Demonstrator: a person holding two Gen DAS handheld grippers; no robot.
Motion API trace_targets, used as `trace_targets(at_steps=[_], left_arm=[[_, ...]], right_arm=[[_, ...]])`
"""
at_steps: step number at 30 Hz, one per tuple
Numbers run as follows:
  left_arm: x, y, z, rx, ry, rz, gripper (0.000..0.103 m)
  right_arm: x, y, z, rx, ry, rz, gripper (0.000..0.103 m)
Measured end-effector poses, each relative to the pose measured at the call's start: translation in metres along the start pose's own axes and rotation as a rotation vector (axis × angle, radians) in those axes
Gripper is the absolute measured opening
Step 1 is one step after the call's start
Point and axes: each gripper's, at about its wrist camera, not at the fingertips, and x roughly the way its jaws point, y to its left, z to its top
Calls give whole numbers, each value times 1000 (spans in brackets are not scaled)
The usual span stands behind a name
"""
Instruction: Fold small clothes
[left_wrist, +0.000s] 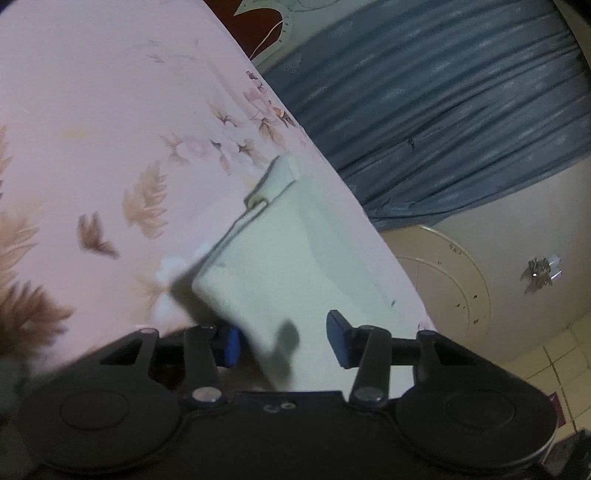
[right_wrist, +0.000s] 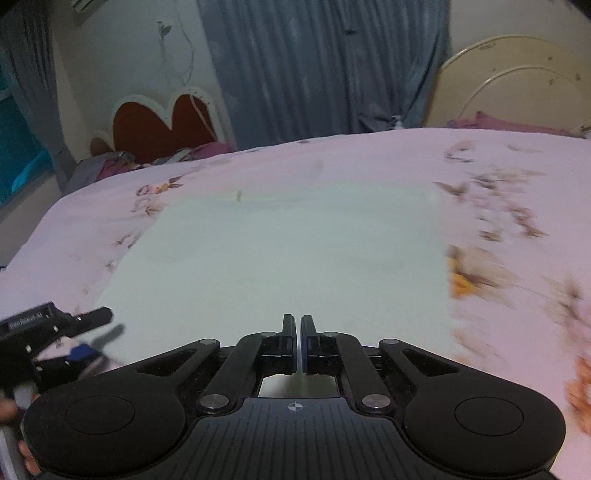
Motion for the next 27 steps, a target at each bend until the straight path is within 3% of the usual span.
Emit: trace_targets(at_steps=[3,4,6,8,10,12,13,18,20,21,25,27], left_arm=[[11,-1,9,-24,-4,-5,44],[14,-1,10,-26,-4,1,38],[18,1,11,-20,15,55,6],[10,4,11,-29,-6,54,7],[1,-5,8,47,-23,46,8],[2,-7,8,71,-26,53,24],[6,-5,10,64,-30,64,37],[19,-8,22,52,-45,91,32],[29,-11,26,74,-11,118,6],[31,-14,28,90,-3,119,6],[22,-62,27,285,-21,79,6],[19,-92,21,374,-9,42,6]], right_arm=[[29,11,18,5,1,17,4],[38,15,23,5,2,16,4],[53,19,30,7,8,18,4],[64,23,34,1,15,20,4],[70,28,36,-15,6,21,4],[79,30,33,-37,5,12,4],[90,29,30,-44,40,-4,4],[98,31,25,-87,48,-22,0],[98,26,25,-74,48,-8,0],[98,24,26,-67,48,-1,0],[97,17,26,-49,46,35,0],[90,4,31,26,28,79,0]])
